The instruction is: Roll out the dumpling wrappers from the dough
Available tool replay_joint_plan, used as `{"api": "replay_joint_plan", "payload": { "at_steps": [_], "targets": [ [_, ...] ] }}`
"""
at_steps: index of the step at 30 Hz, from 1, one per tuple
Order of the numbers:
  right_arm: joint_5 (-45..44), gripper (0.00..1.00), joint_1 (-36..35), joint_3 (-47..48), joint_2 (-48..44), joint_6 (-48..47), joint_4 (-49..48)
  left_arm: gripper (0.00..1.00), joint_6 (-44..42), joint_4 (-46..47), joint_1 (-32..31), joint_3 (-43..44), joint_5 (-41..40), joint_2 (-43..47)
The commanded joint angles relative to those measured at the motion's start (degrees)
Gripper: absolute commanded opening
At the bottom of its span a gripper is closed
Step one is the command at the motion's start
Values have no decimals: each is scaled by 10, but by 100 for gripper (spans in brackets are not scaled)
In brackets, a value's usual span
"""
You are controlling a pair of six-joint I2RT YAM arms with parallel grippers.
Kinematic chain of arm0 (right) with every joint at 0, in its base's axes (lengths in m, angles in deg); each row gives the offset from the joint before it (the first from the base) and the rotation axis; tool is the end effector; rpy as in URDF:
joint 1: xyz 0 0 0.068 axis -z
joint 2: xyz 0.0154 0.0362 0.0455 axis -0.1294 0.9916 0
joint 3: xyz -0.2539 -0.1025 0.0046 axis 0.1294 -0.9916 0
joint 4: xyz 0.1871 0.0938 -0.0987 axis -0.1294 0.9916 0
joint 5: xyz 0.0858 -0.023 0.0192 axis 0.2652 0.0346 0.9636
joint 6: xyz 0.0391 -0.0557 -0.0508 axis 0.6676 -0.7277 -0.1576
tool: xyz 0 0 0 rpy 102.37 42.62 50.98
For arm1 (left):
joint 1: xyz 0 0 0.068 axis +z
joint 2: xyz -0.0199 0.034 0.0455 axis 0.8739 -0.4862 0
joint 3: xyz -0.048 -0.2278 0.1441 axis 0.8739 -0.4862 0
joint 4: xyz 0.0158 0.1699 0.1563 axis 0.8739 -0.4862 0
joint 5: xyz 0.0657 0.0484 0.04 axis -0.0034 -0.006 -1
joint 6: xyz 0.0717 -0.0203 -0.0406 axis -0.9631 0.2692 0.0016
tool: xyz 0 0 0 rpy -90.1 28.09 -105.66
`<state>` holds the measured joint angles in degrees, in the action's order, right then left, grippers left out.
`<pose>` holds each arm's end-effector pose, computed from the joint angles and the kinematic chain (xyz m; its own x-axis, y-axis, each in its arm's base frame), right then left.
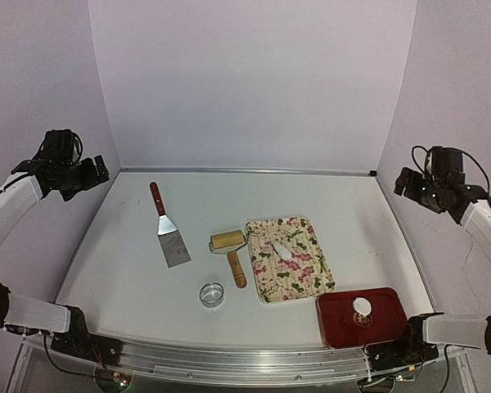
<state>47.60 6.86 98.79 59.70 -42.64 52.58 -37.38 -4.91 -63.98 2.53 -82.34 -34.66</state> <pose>0.2355 -0.0058 0.3208 -0.4397 0.2814 -0.8530 0.2217 0.9543 0.2005 0.2521 -0.0059 0.3178 -0.5427 -0.3784 -0.7499 -0.2729 0.9238 -0.2686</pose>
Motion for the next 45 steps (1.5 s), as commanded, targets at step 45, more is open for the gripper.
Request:
{"api": "replay_joint_plan", "payload": {
  "at_steps": [45],
  "targets": [
    [97, 65, -590, 304, 552, 165, 5, 96, 130, 77, -159, -38, 241, -99]
  ]
}}
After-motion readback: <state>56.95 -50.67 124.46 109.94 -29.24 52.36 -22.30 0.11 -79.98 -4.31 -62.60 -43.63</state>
